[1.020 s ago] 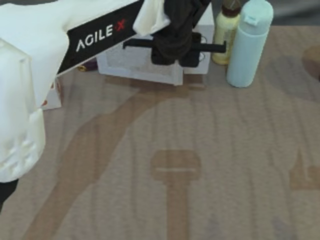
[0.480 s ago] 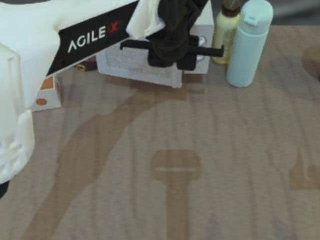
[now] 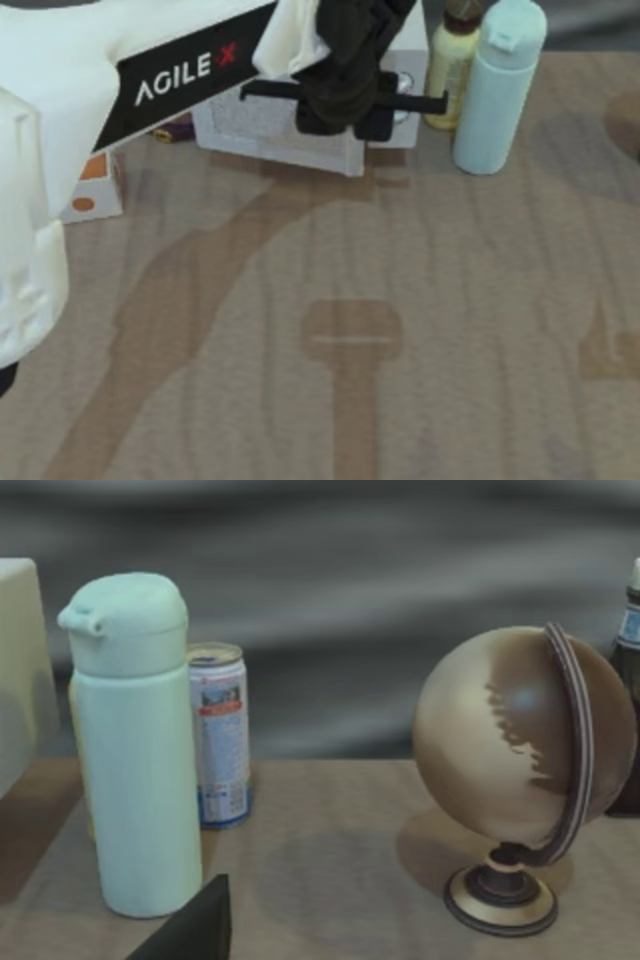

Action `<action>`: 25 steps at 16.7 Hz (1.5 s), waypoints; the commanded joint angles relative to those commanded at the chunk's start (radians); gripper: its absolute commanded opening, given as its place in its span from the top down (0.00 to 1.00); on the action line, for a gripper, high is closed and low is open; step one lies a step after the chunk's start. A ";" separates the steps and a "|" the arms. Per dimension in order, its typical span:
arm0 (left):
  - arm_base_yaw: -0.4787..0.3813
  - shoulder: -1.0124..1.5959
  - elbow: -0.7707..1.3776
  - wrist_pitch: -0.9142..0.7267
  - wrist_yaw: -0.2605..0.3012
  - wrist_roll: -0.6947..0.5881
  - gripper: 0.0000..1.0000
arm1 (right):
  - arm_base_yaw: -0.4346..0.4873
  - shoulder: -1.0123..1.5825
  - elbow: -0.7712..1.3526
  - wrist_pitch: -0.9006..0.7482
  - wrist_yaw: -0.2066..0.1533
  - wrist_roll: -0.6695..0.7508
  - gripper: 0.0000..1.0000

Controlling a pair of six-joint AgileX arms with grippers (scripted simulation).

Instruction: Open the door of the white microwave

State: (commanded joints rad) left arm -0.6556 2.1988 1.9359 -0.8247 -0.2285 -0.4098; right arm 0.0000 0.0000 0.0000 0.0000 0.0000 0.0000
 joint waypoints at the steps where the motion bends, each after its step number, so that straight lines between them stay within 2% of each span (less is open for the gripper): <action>1: 0.000 0.000 0.000 0.000 0.000 0.000 1.00 | 0.000 0.000 0.000 0.000 0.000 0.000 0.00; 15: -0.009 0.003 0.000 0.001 0.008 -0.006 1.00 | 0.000 0.000 0.000 0.000 0.000 0.000 0.00; 25: 0.006 -0.047 -0.077 0.040 0.025 0.049 1.00 | 0.000 0.000 0.000 0.000 0.000 0.000 0.00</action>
State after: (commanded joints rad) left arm -0.6496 2.1514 1.8592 -0.7848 -0.2038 -0.3611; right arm 0.0000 0.0000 0.0000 0.0000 0.0000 0.0000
